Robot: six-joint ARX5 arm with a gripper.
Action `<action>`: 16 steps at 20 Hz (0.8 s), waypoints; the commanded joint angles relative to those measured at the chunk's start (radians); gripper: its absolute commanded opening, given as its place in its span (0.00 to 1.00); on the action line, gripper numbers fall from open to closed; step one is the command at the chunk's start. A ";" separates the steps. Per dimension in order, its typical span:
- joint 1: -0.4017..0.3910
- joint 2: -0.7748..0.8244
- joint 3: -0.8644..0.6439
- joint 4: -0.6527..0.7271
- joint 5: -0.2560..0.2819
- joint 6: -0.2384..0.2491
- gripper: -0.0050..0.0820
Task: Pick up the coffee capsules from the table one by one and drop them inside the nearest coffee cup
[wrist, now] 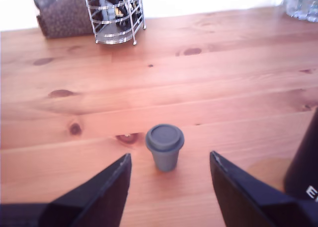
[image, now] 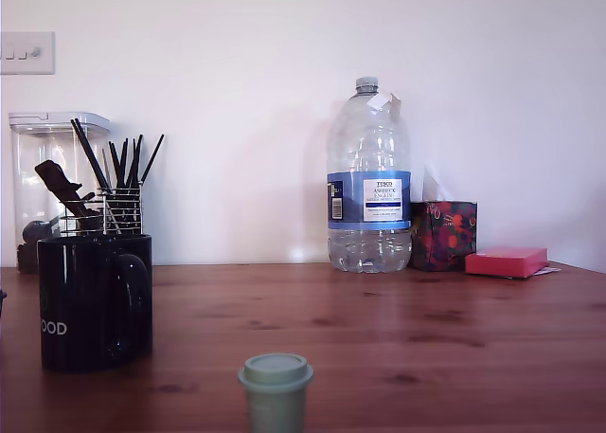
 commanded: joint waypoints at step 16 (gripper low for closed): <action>-0.004 0.423 -0.011 0.409 -0.006 0.014 0.82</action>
